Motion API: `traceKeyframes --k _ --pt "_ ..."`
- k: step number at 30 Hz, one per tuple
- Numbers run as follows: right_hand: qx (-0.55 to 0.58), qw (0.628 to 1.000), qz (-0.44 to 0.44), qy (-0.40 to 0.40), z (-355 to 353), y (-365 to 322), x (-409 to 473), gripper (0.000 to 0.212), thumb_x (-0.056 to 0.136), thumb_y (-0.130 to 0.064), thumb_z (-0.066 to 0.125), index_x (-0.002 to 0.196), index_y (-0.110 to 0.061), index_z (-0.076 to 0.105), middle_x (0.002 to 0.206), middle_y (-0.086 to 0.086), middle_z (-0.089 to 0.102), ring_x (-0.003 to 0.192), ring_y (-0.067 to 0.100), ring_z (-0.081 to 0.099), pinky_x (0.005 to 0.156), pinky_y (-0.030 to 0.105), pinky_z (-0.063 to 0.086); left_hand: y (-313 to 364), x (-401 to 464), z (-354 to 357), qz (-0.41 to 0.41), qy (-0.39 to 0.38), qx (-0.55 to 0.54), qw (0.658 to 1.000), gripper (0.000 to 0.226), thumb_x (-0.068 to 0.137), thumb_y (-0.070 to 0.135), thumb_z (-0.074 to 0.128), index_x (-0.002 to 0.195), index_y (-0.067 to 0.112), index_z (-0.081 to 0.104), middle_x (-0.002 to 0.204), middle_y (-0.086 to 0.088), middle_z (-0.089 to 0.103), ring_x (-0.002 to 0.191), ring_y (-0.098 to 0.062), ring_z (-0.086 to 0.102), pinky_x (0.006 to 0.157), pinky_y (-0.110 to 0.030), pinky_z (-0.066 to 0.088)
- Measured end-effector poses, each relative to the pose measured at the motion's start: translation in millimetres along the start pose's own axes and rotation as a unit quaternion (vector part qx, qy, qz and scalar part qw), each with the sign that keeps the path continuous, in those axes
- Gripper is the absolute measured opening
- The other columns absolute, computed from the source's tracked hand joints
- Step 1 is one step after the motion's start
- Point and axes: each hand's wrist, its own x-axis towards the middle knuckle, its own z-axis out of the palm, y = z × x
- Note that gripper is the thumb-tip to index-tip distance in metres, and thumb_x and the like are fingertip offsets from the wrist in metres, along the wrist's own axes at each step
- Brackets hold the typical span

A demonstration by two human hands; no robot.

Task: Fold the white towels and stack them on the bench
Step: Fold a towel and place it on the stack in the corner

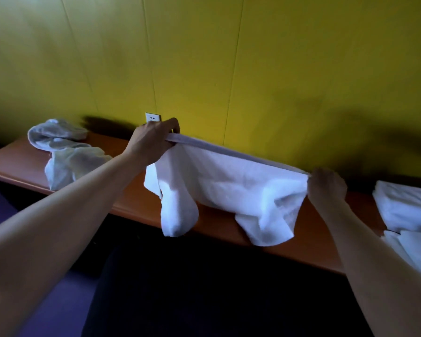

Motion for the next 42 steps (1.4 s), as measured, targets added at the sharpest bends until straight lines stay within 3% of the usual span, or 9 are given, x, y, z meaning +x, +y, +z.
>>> traceKeyframes --k 9,12,14,18,21,24,29,37,42 --pt "0.088 0.966 0.231 -0.071 -9 37 -27 0.025 0.088 0.001 0.062 0.113 0.004 0.067 0.121 0.028 0.063 0.111 0.044 0.063 0.087 0.049 0.053 -24 -37 -4 -0.057 -0.063 0.003 0.996 0.026 0.089 0.028 0.061 0.111 0.04 0.07 0.114 -0.005 0.071 0.105 -0.035 0.063 0.079 -0.038 0.049" --pt "0.216 0.939 0.268 -0.019 -14 51 -40 0.01 0.089 -0.002 0.06 0.088 -0.005 0.07 0.088 0.025 0.072 0.085 0.035 0.072 0.071 0.043 0.06 -25 -50 -13 -0.089 -0.05 0.021 0.995 0.03 0.09 0.023 0.057 0.112 0.037 0.071 0.115 -0.01 0.069 0.104 -0.039 0.062 0.078 -0.039 0.047" --pt "0.33 0.903 0.274 0.033 -20 56 -48 0.017 0.091 -0.008 0.051 0.078 -0.008 0.063 0.067 0.016 0.068 0.059 0.028 0.072 0.059 0.048 0.061 -26 -57 -19 -0.132 -0.008 0.018 0.991 0.025 0.089 0.022 0.059 0.108 0.031 0.074 0.112 -0.016 0.069 0.1 -0.042 0.063 0.078 -0.04 0.048" --pt "0.374 0.874 0.263 0.166 -43 67 -49 0.031 0.079 -0.026 0.053 0.1 -0.015 0.072 0.089 0.014 0.074 0.082 0.032 0.073 0.079 0.049 0.06 -31 -65 -31 -0.224 0.077 -0.094 0.967 0.032 0.084 0.012 0.055 0.105 0.021 0.077 0.096 -0.023 0.072 0.089 -0.041 0.069 0.077 -0.039 0.055" --pt "0.423 0.839 0.245 0.237 -61 68 -33 0.027 0.072 -0.025 0.055 0.094 -0.026 0.071 0.088 0.007 0.074 0.073 0.026 0.073 0.069 0.046 0.062 -40 -56 -36 -0.3 0.131 -0.201 0.923 0.039 0.075 0.012 0.049 0.099 0.022 0.078 0.088 -0.014 0.074 0.075 -0.032 0.071 0.07 -0.039 0.061" --pt "0.436 0.825 0.235 0.272 -62 63 -8 0.028 0.069 -0.03 0.057 0.092 -0.028 0.072 0.087 0.004 0.075 0.077 0.023 0.074 0.075 0.044 0.061 -49 -33 -28 -0.334 0.159 -0.206 0.906 0.041 0.074 0.013 0.049 0.099 0.026 0.077 0.094 -0.013 0.075 0.086 -0.035 0.071 0.079 -0.044 0.061" --pt "0.424 0.842 0.248 0.222 -32 43 25 0.042 0.075 -0.023 0.047 0.103 -0.014 0.076 0.104 0.011 0.075 0.101 0.028 0.068 0.098 0.037 0.05 -59 9 12 -0.338 0.176 -0.127 0.916 0.028 0.087 0.01 0.048 0.107 0.018 0.067 0.111 -0.019 0.069 0.107 -0.039 0.06 0.082 -0.042 0.046" --pt "0.358 0.89 0.253 0.123 82 20 104 0.039 0.083 -0.015 0.048 0.112 -0.004 0.072 0.112 0.022 0.071 0.11 0.038 0.063 0.103 0.039 0.044 -105 74 138 -0.317 0.119 -0.055 0.939 0.034 0.079 0.011 0.045 0.101 0.014 0.072 0.107 -0.023 0.067 0.102 -0.045 0.058 0.08 -0.045 0.048" --pt "0.321 0.907 0.263 0.073 165 8 151 0.033 0.089 -0.013 0.049 0.113 -0.007 0.072 0.113 0.021 0.07 0.114 0.04 0.06 0.095 0.04 0.046 -138 103 230 -0.308 0.058 -0.018 0.95 0.033 0.079 0.007 0.047 0.1 0.016 0.071 0.105 -0.023 0.066 0.101 -0.045 0.058 0.076 -0.044 0.045"
